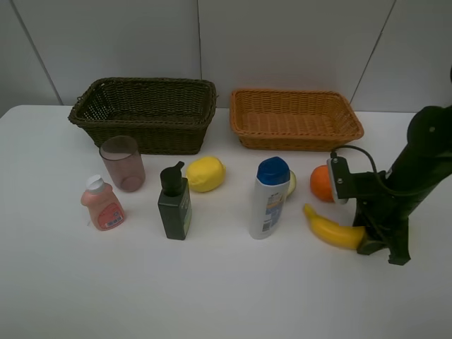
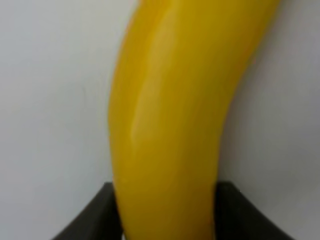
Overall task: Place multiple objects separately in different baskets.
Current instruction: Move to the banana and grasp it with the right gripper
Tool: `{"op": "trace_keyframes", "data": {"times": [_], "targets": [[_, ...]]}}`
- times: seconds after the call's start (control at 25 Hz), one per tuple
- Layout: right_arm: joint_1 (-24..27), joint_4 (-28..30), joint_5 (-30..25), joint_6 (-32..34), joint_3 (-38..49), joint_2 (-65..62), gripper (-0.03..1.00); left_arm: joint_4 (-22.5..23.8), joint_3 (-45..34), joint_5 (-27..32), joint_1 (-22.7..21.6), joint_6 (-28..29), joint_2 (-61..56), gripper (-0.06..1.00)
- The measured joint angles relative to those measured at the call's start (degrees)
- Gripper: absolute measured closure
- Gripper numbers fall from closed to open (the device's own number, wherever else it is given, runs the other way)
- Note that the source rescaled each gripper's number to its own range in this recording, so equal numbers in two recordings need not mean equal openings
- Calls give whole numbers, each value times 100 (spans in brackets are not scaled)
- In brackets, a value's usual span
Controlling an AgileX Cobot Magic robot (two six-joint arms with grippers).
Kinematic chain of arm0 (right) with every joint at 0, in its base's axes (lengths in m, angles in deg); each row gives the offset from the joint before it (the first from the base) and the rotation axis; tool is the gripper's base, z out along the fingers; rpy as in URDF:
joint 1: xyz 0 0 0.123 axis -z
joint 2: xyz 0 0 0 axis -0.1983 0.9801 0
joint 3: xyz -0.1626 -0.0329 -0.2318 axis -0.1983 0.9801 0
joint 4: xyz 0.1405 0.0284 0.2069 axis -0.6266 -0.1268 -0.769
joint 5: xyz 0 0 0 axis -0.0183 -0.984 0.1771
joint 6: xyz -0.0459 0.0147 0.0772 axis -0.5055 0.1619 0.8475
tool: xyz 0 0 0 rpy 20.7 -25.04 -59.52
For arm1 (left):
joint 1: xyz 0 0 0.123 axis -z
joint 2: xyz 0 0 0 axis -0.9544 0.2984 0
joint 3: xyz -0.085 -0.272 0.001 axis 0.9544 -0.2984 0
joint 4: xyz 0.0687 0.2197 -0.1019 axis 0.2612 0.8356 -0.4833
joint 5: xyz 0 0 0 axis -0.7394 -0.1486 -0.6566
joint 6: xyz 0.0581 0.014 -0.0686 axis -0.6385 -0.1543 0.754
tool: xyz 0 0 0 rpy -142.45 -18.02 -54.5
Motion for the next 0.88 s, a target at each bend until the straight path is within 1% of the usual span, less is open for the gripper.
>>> {"op": "trace_keyframes", "data": {"times": [0.04,0.48,0.88], "targets": [[0,-6,-5,0,0,0,97,0,0,0,0,0,0,4],[0,-6,-124,0,0,0,97,0,0,0,0,0,0,4],[0,-6,-468,0,0,-205,97,0,0,0,0,0,0,4]]}}
